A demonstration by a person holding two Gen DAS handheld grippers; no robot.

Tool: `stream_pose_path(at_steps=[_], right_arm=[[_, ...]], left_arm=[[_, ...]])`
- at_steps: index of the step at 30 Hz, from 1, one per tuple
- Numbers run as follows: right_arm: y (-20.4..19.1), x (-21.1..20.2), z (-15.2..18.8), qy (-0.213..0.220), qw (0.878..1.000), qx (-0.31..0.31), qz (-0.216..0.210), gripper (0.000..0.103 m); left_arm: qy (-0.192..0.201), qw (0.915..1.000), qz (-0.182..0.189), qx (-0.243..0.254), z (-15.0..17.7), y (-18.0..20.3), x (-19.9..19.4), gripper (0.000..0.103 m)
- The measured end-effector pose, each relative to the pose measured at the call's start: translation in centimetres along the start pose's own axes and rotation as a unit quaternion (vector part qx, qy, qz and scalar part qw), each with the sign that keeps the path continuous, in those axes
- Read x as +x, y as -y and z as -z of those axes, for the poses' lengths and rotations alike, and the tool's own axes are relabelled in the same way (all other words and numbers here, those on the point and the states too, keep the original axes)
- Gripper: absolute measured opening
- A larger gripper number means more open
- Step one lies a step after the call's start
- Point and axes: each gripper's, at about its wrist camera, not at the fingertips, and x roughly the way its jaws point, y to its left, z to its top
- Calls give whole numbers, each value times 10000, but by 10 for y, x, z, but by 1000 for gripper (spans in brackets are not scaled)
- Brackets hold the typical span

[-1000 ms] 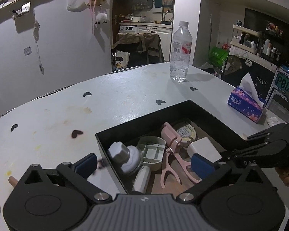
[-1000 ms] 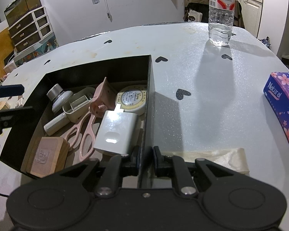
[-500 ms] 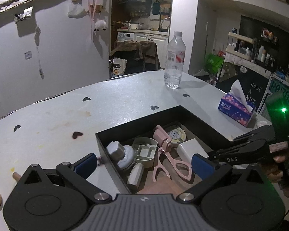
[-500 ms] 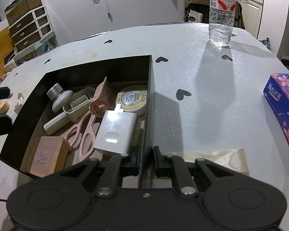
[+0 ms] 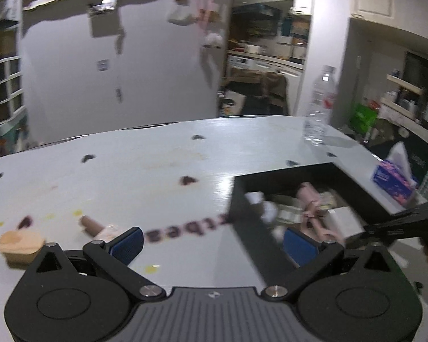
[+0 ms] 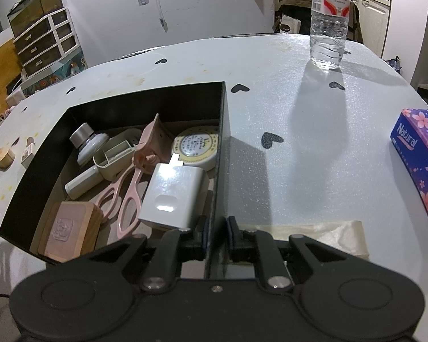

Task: Organize rigid objects
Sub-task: 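Move the left gripper to the nail polish box and grasp it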

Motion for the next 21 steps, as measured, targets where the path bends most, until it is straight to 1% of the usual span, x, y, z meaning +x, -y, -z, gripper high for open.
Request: stream_pose_path(at_steps=[5, 12, 14, 16, 21], right_arm=[[0, 0, 0, 1, 10000, -1, 1, 15], [0, 0, 0, 12, 10000, 29, -1, 16], [0, 0, 0, 13, 10000, 36, -2, 16], [0, 0, 0, 13, 10000, 34, -2, 16], [0, 0, 0, 16, 10000, 50, 3, 16]], left_arm=[[103, 9997, -181, 163, 6, -33, 11, 103], [-11, 9979, -226, 608, 9, -73, 50, 103], [-47, 9976, -178, 674, 7, -85, 62, 103], [-120, 9974, -118, 707, 5, -96, 73, 103], [-506, 9949, 61, 866, 3, -119, 100, 103]])
